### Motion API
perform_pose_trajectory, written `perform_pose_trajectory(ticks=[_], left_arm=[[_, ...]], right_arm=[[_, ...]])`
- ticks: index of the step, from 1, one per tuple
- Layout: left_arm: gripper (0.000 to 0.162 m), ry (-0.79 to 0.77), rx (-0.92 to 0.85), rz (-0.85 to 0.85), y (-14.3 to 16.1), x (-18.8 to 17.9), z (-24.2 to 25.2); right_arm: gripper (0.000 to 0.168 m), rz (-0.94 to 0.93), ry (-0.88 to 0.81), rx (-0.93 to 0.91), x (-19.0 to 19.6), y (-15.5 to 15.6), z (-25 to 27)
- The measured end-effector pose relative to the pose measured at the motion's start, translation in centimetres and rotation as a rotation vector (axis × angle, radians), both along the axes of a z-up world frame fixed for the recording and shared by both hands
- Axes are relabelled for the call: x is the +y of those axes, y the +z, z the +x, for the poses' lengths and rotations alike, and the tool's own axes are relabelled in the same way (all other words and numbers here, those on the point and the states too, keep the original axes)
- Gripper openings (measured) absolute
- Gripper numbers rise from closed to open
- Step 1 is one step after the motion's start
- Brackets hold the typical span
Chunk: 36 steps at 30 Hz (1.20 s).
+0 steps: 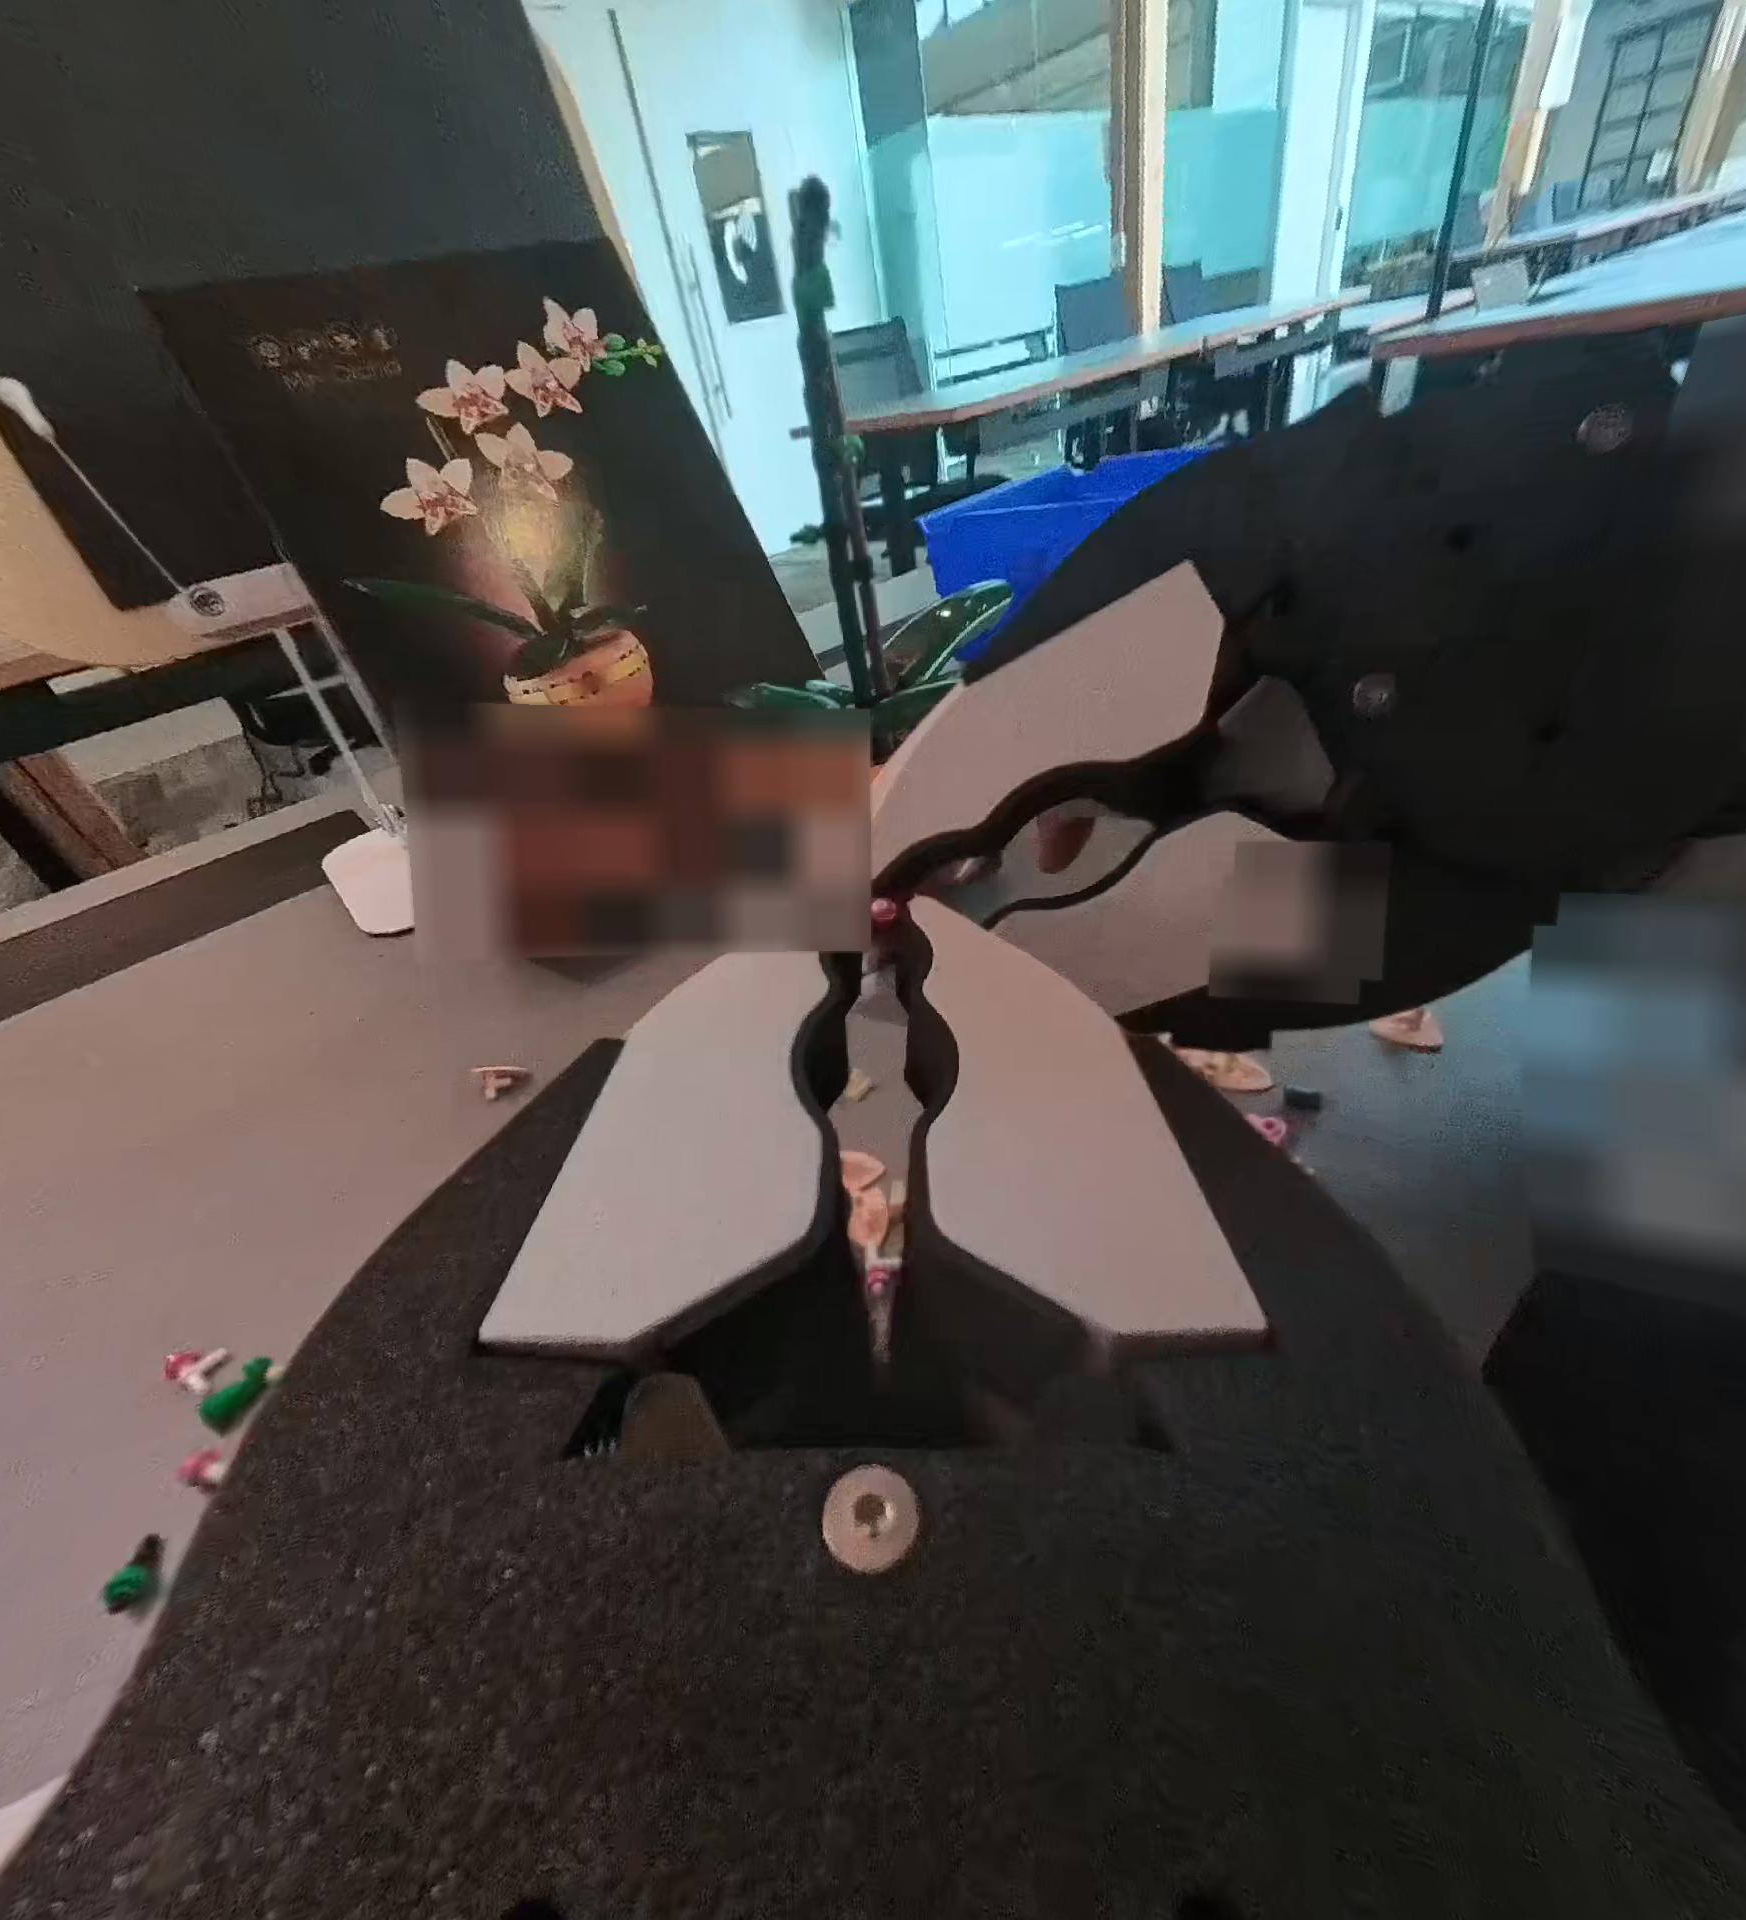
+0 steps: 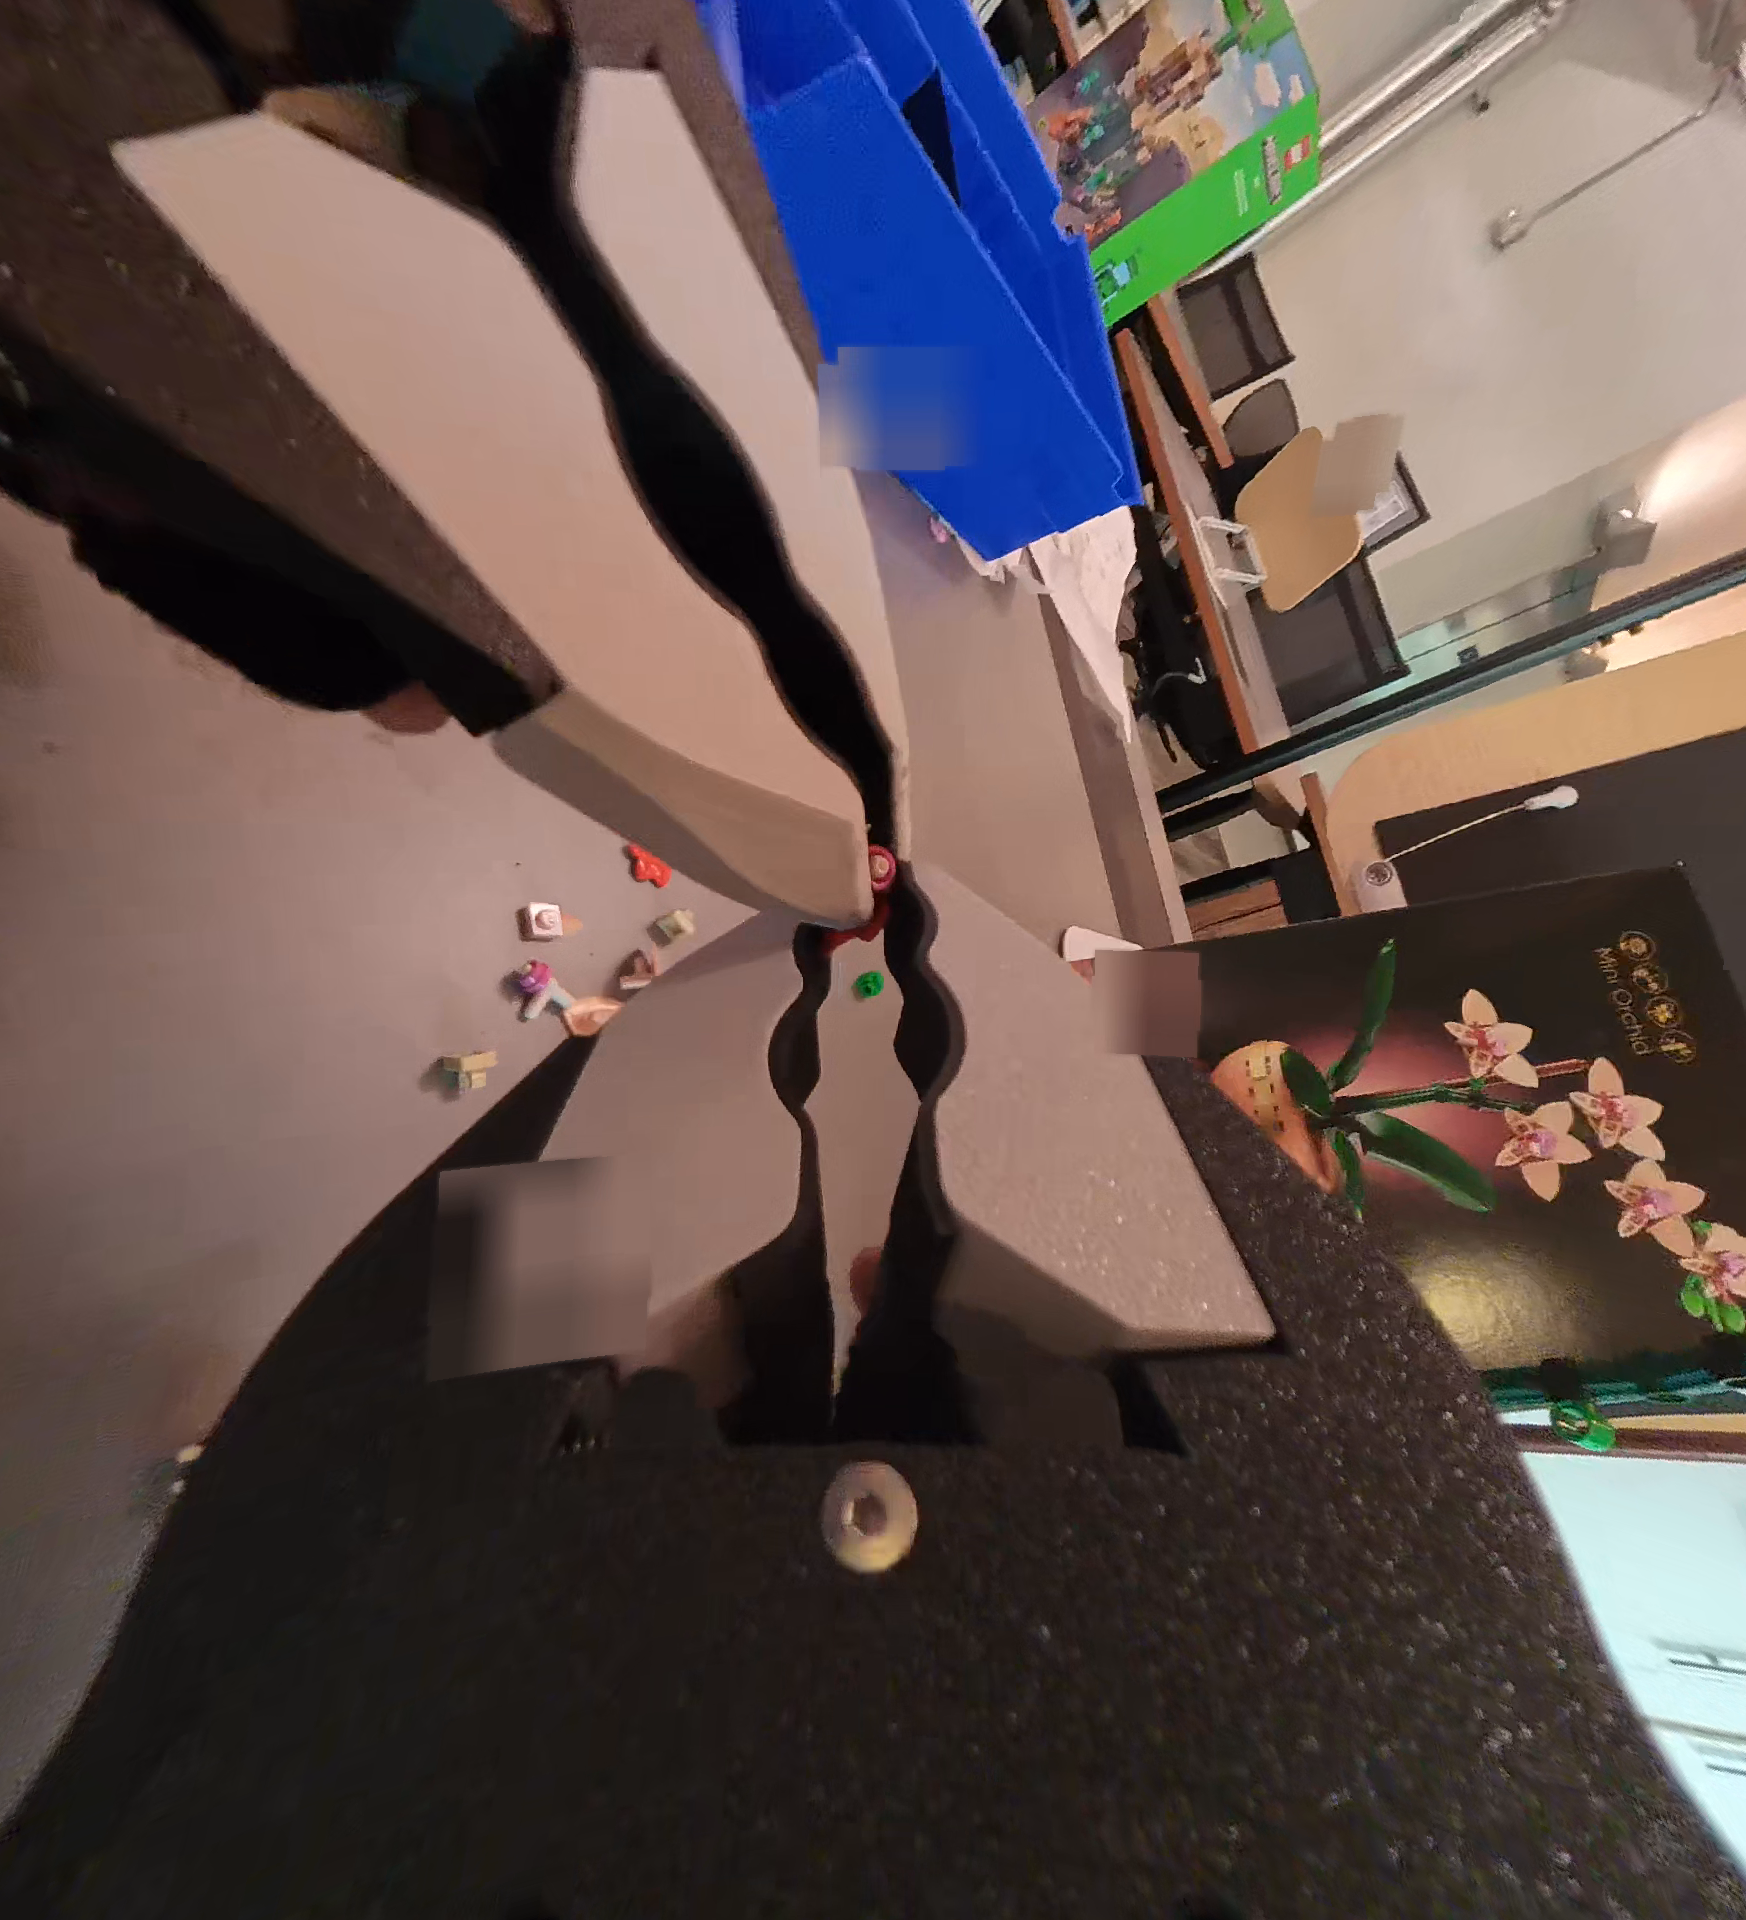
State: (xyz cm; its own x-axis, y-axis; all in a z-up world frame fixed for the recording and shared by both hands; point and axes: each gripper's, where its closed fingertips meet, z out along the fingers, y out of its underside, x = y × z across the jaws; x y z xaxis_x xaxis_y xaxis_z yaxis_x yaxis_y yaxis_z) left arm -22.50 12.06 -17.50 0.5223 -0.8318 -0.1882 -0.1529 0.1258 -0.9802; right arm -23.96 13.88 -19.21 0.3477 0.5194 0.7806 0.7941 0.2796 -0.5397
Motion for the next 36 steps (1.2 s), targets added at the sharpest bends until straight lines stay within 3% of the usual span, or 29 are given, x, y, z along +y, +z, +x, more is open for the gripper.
perform_pose_trajectory(ticks=[6,7,8,9,10,11,12,16,22,28,31,36], left_arm=[[0.003,0.02,-0.014,0.007,1.2,-0.6,-0.8],[0.002,0.006,-0.077,0.061,3.2,-1.5,-1.5],[0.001,-0.009,-0.188,0.122,6.6,-2.8,-2.8],[0.001,0.05,-0.213,0.192,9.2,-3.0,-4.8],[0.0,0.145,-0.14,0.228,9.0,-1.8,-6.5],[0.0,0.166,-0.091,0.141,6.6,-0.2,-7.2],[0.0,0.133,-0.095,0.027,4.3,0.4,-7.0],[0.0,0.087,0.016,0.065,1.7,-0.1,-4.1],[0.007,0.041,0.042,0.05,1.0,-0.2,-1.5],[0.011,0.115,0.129,0.098,-0.3,0.7,-1.2],[0.023,0.113,0.145,0.067,-0.8,0.9,-1.3],[0.021,0.11,0.174,0.09,-0.8,0.7,-1.1]], right_arm=[[0.007,0.061,0.039,0.076,0.1,1.1,-0.8],[0.006,0.044,-0.022,0.025,0.9,0.5,-0.2],[0.004,-0.014,-0.19,-0.154,3.3,-2.6,3.3],[0.003,-0.058,-0.183,-0.085,3.8,-3.6,4.7],[0.001,-0.087,-0.114,0.09,2.6,-1.3,3.2],[0.001,0.0,-0.05,0.151,1.4,2.0,1.5],[0.001,0.056,-0.02,0.128,1.0,3.1,0.5],[0.002,0.049,-0.005,0.079,1.4,1.6,0.6],[0.002,0.083,0.01,0.038,0.5,1.7,-0.3],[0.002,0.087,-0.034,-0.028,0.5,1.2,-0.3],[0.002,0.051,-0.061,-0.047,0.8,0.1,0.1],[0.002,0.059,-0.075,-0.058,1.0,-0.2,0.3]])
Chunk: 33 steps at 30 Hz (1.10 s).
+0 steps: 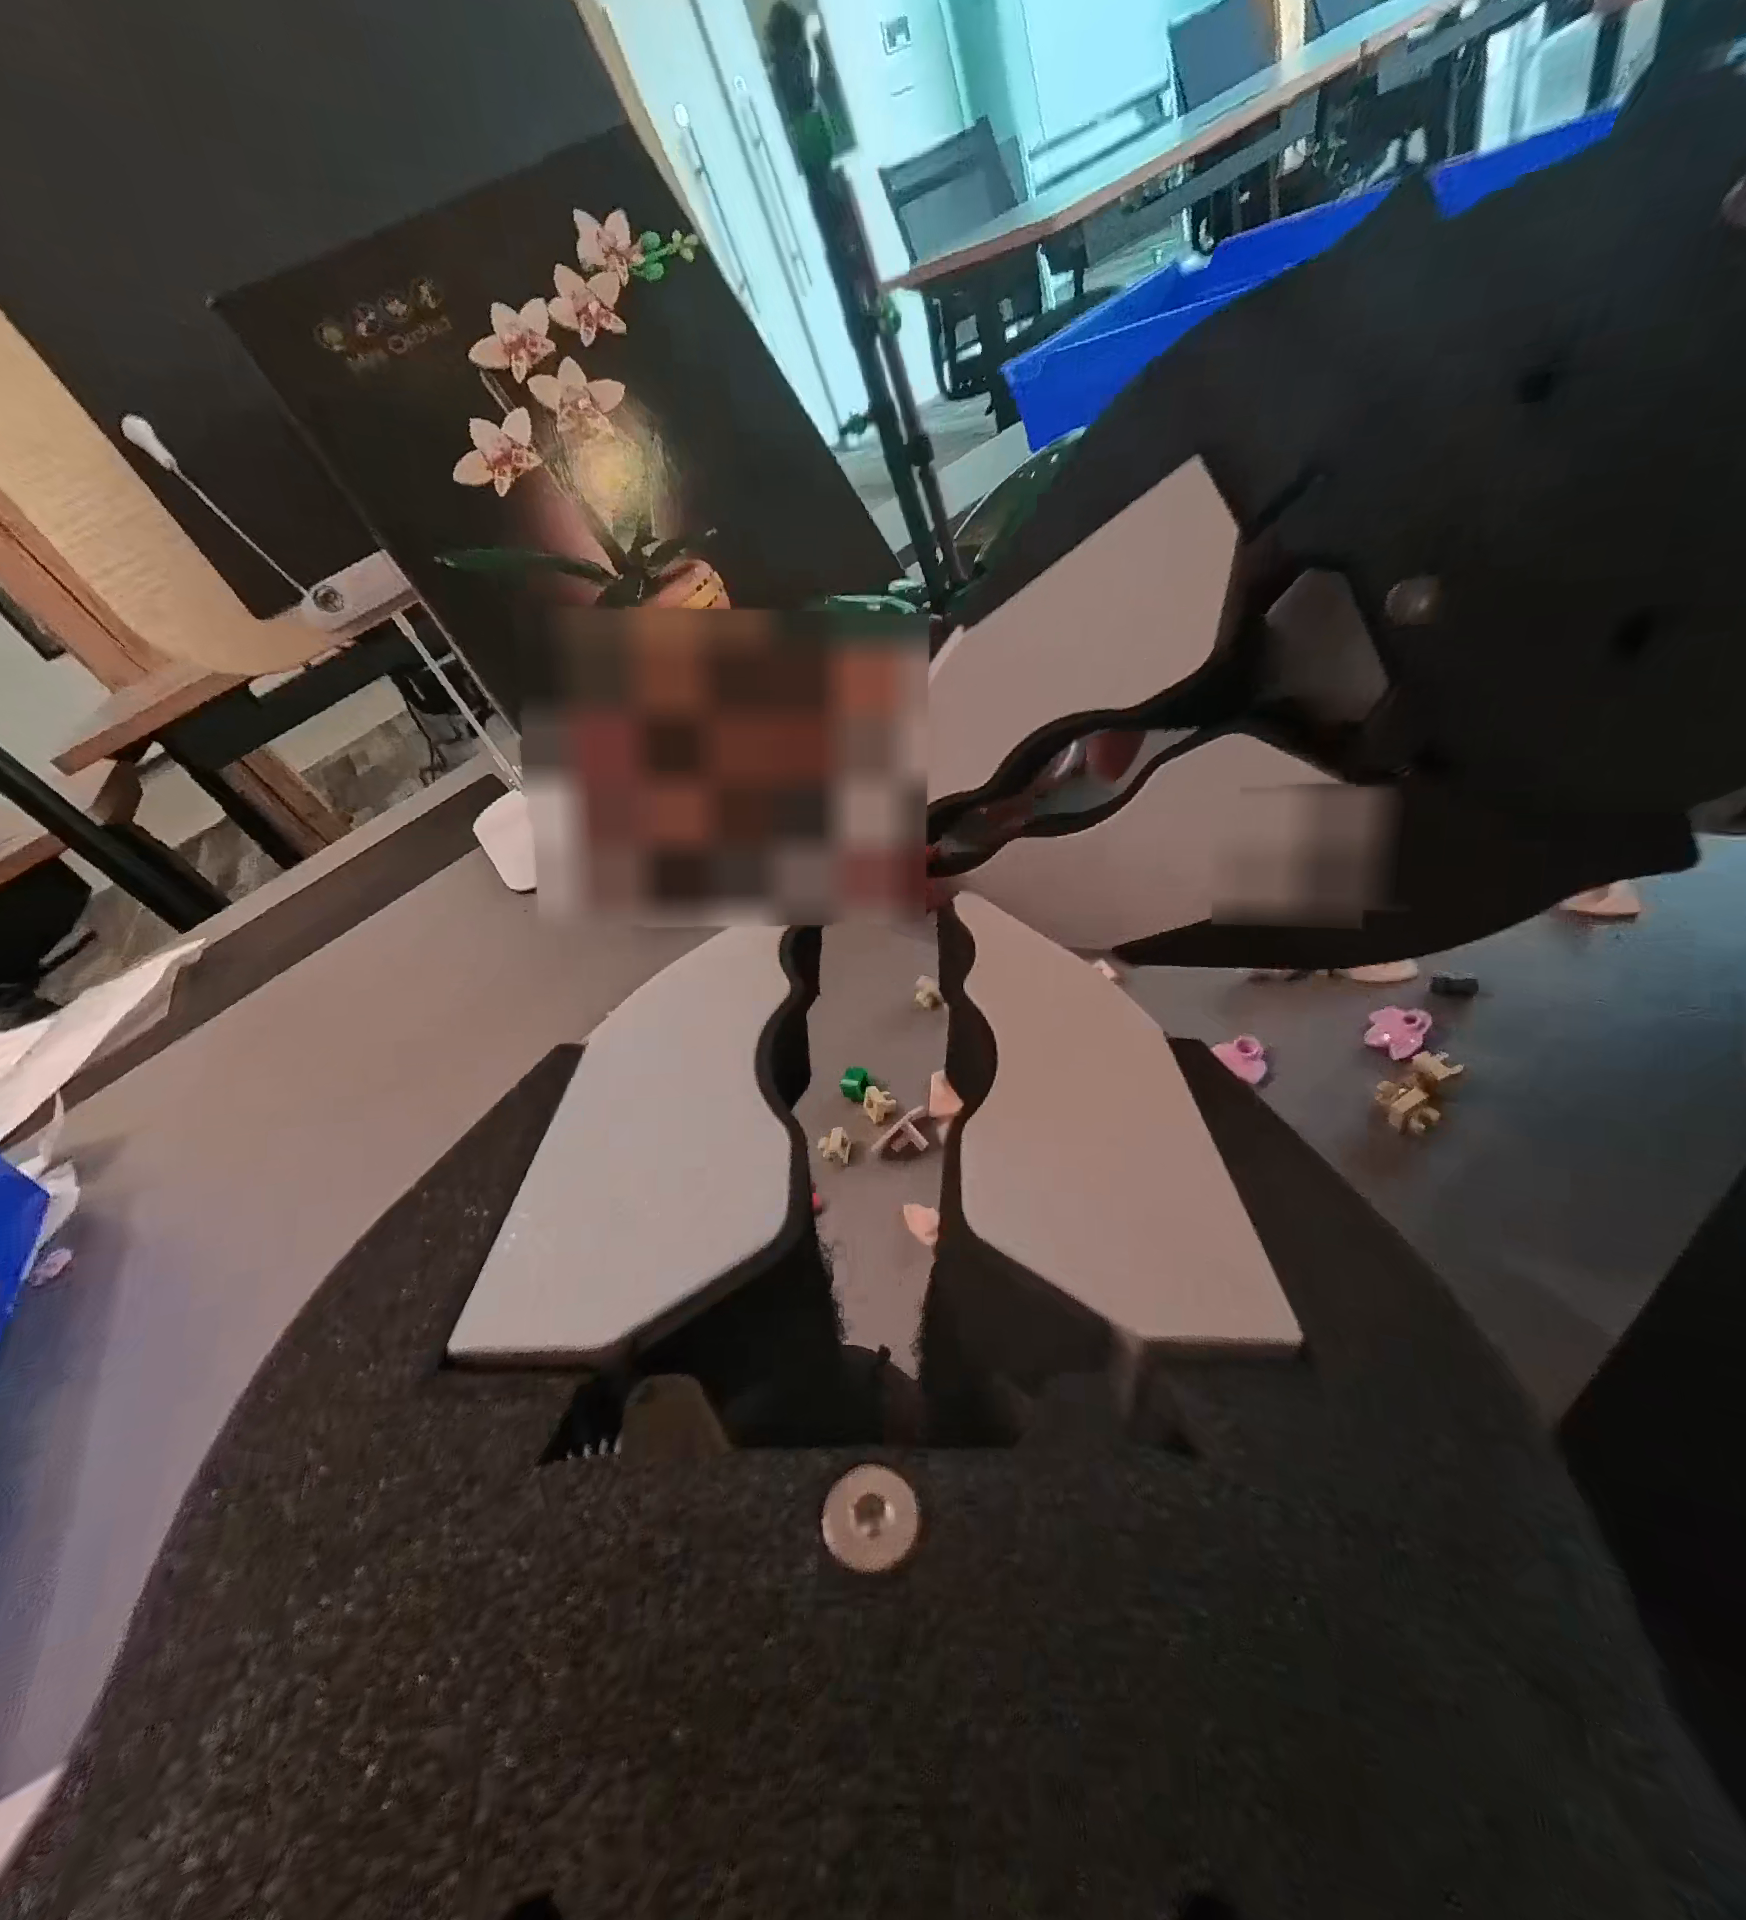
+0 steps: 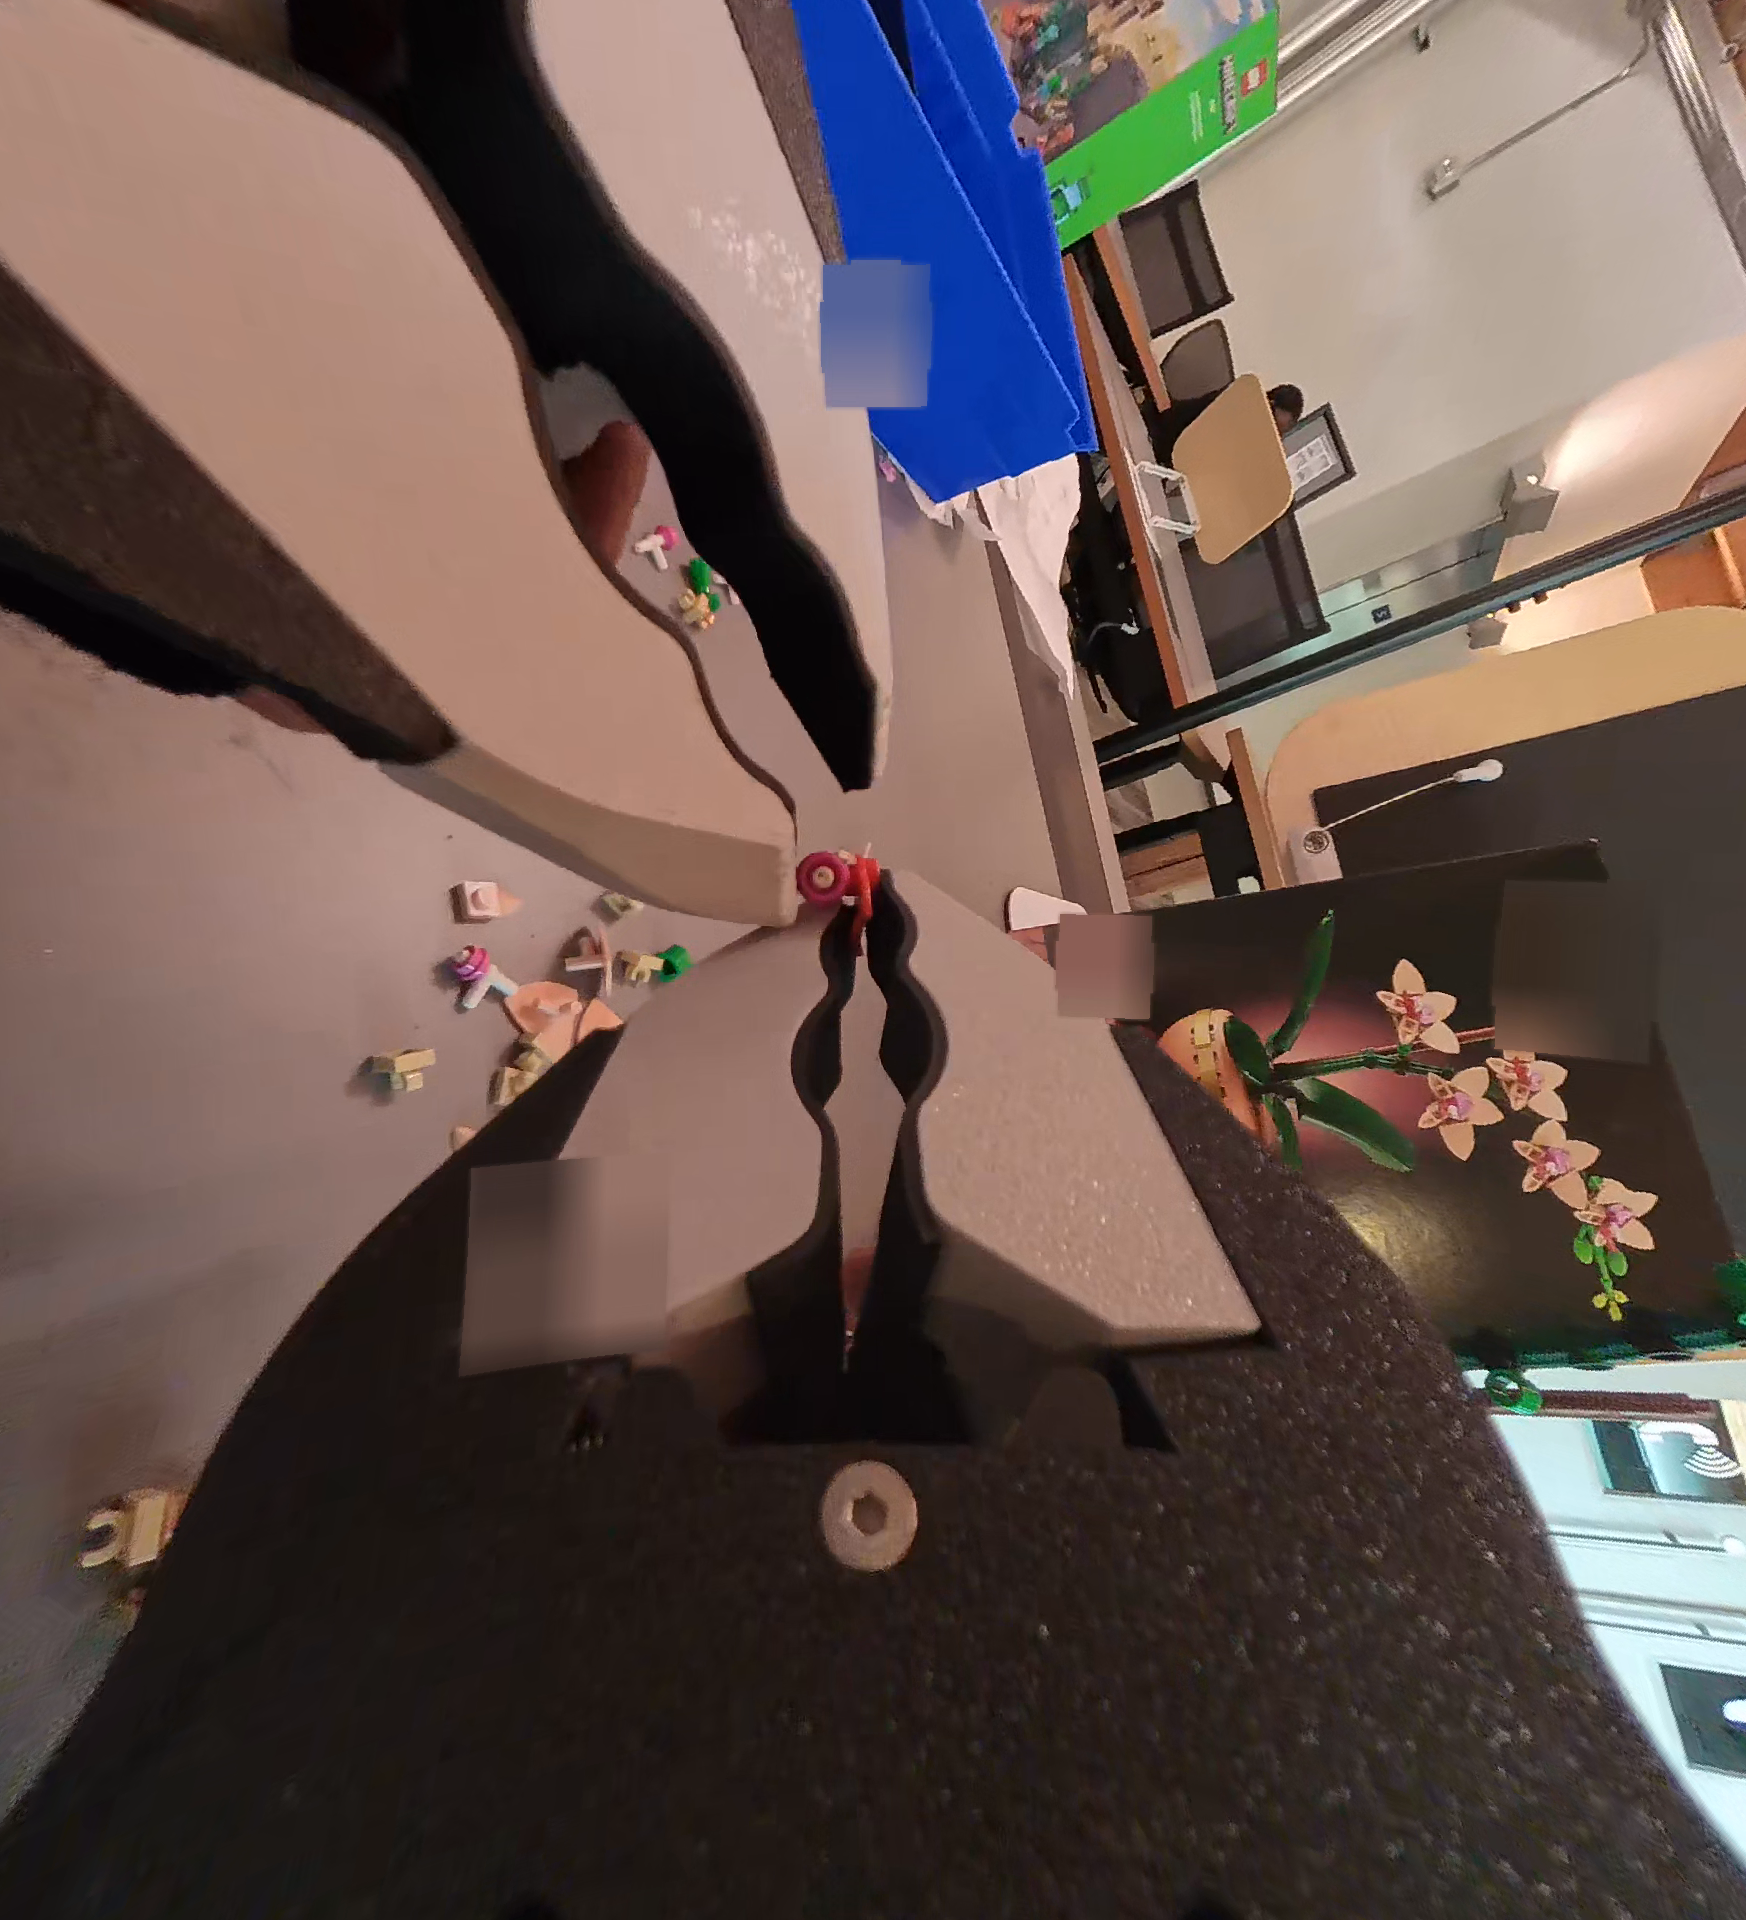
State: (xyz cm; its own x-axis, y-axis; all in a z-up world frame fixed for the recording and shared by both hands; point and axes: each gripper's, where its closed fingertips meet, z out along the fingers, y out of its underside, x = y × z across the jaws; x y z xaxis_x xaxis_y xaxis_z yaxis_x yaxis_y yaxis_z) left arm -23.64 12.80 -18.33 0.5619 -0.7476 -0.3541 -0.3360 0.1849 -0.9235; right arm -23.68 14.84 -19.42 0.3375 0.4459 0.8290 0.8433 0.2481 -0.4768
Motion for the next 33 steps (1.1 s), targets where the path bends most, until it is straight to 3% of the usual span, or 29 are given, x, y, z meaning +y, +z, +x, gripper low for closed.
perform_pose_trajectory(ticks=[5,10,16,21,25,28,31,33], left_arm=[[0.023,-0.073,-0.105,-0.066,0.7,-0.8,0.5],[0.007,-0.085,-0.1,-0.08,0.2,-0.6,0.7],[0.006,-0.069,-0.038,-0.084,-0.7,-0.9,1.0],[0.005,-0.115,-0.104,-0.198,-1.0,-1.5,1.0],[0.005,-0.119,-0.082,-0.193,-0.8,-1.7,0.6],[0.006,-0.09,-0.058,-0.219,-1.3,-1.6,-0.3],[0.006,0.013,-0.086,-0.308,-2.5,-0.3,-2.5],[0.006,0.079,-0.169,-0.433,-3.6,0.6,-4.0]], right_arm=[[0.002,-0.013,-0.003,0.014,0.0,0.0,0.2],[0.002,-0.012,-0.001,0.012,-0.2,-0.1,-0.2],[0.004,-0.014,-0.015,-0.02,-0.9,-0.6,0.6],[0.006,-0.073,0.03,0.017,-1.6,-0.9,0.5],[0.028,-0.008,0.05,-0.021,-1.6,-0.1,1.4],[0.026,-0.056,0.062,-0.054,-2.8,-1.1,2.2],[0.023,-0.284,0.026,0.18,-3.6,-2.5,3.5],[0.023,-0.491,-0.019,0.551,-3.7,-2.1,3.4]])
